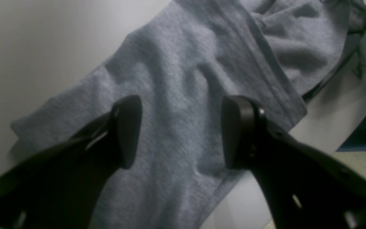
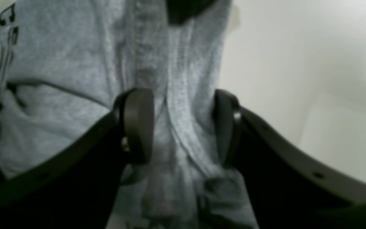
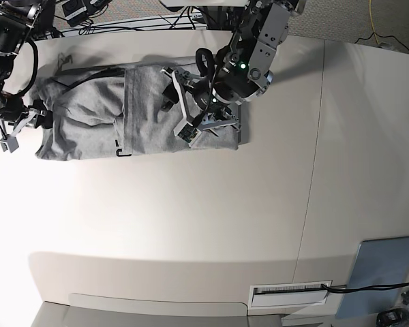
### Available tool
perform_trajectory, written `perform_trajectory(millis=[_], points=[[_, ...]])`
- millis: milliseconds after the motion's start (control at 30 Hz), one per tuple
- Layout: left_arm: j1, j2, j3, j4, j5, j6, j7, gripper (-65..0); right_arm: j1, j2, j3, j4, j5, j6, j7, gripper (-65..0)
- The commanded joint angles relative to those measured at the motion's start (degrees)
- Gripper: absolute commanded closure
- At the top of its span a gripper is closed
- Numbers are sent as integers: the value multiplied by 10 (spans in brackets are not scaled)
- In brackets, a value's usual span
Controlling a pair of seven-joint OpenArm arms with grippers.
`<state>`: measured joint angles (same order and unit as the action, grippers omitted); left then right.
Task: Fold the T-shirt properly
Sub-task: 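Grasp the folded bundle with both grippers and lift it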
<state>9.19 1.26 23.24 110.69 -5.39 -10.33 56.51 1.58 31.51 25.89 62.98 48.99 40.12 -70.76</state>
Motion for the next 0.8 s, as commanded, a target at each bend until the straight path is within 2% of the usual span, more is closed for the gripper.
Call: perform_trajectory(millis=[0,133,200,367,467,567,667,733,767], points=[[-5,6,2,9,-4,-1,-9,-395,2,3,0,3,3,-1,-30,-291],[-5,6,2,9,-4,-1,-9,-395,2,-4,0,3,40,-1,-47,-291],[-5,6,2,9,-4,-1,-9,-395,2,-4,0,3,46,-1,-47,-260],[-5,6,2,9,-3,-1,-9,-395,2,-4,0,3,45,-1,-30,0],[-5,6,2,9,-3,-1,-8,-395,2,5,1,3,45,-1,-1,0],[-4,5,2,9,18,-1,-8,-395,2,37,1,3,49,-1,24,0],[-5,-10,2,9,33,3,-9,-395,1,66,1,4,115,-1,6,0],[-3,-28,2,9,33,9,-9,-395,0,76,1,9,192,-1,-17,0],[-1,-37,2,9,38,10,-9,-395,0,75,1,16,210,-1,-25,0]])
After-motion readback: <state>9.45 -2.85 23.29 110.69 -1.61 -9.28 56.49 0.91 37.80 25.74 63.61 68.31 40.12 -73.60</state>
